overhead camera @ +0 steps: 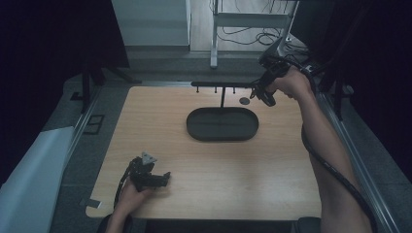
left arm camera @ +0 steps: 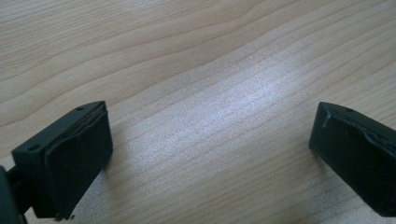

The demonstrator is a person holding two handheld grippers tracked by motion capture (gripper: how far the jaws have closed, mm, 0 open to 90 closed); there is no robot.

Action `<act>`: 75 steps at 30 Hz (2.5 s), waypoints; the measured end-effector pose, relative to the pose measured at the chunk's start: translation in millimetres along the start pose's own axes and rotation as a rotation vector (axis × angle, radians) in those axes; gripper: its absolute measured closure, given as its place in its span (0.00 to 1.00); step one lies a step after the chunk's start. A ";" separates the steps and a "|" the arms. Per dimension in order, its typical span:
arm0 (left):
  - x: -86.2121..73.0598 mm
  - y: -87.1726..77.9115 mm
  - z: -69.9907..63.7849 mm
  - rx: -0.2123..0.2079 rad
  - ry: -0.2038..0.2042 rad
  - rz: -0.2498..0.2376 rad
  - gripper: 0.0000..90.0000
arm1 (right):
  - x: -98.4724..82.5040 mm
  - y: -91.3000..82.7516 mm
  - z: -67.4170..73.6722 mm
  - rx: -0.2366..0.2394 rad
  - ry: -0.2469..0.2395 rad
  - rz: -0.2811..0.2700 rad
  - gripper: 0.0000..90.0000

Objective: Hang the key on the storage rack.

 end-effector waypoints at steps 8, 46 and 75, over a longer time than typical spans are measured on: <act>0.0 0.0 0.0 0.000 0.000 0.000 0.00 | 6.4 -3.1 -1.4 -0.020 0.012 -0.015 0.54; 0.2 0.0 0.2 -0.002 0.001 0.000 0.00 | -7.7 48.9 -47.9 -0.128 0.129 -0.023 0.54; 0.1 0.2 0.0 0.000 -0.001 -0.003 0.00 | 0.6 116.1 -28.2 -0.117 0.078 -0.056 0.54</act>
Point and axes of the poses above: each handheld gripper's, and its own axes: y roughly forward along the jaws, x roughly out of its top, z roughly to its left, the point moved 4 cm from there along y, roughly forward along the jaws, and after that the axes turned 6 degrees about -y, right-handed, at the moved point
